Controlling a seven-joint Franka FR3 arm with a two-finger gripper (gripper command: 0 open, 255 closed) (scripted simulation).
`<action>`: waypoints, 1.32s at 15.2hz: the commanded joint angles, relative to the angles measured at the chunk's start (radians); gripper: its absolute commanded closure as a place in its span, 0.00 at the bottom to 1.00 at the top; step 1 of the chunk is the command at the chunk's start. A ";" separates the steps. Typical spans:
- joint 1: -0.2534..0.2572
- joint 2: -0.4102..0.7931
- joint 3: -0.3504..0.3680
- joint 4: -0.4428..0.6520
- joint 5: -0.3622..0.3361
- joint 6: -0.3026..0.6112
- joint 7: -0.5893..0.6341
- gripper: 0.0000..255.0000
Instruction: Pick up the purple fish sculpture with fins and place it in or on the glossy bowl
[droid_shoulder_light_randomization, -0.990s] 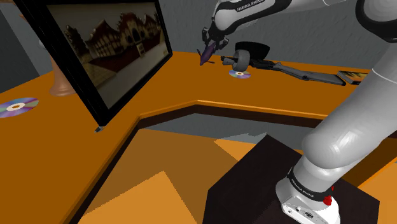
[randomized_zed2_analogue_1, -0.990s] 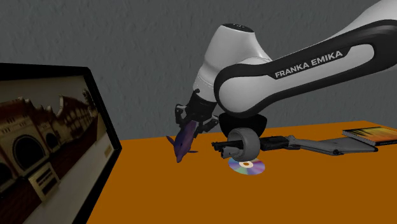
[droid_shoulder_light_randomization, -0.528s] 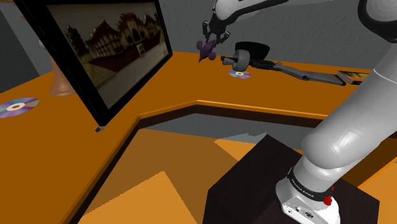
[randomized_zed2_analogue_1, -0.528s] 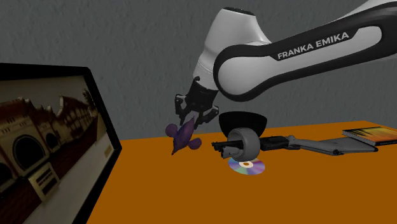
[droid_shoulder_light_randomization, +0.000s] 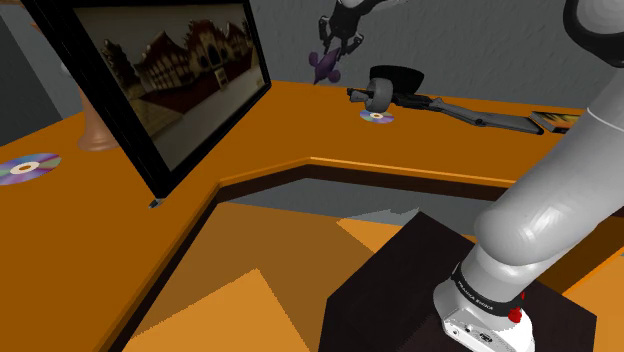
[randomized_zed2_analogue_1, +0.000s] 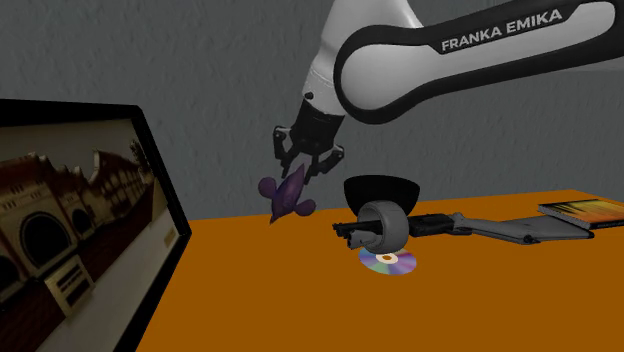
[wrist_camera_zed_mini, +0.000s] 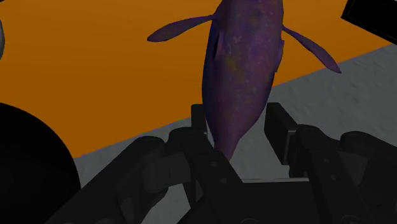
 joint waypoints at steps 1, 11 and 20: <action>0.000 0.001 -0.001 0.030 0.004 -0.028 -0.007 1.00; 0.002 0.024 0.002 0.191 0.012 -0.166 -0.026 1.00; -0.016 0.011 -0.020 0.275 0.043 -0.256 -0.085 1.00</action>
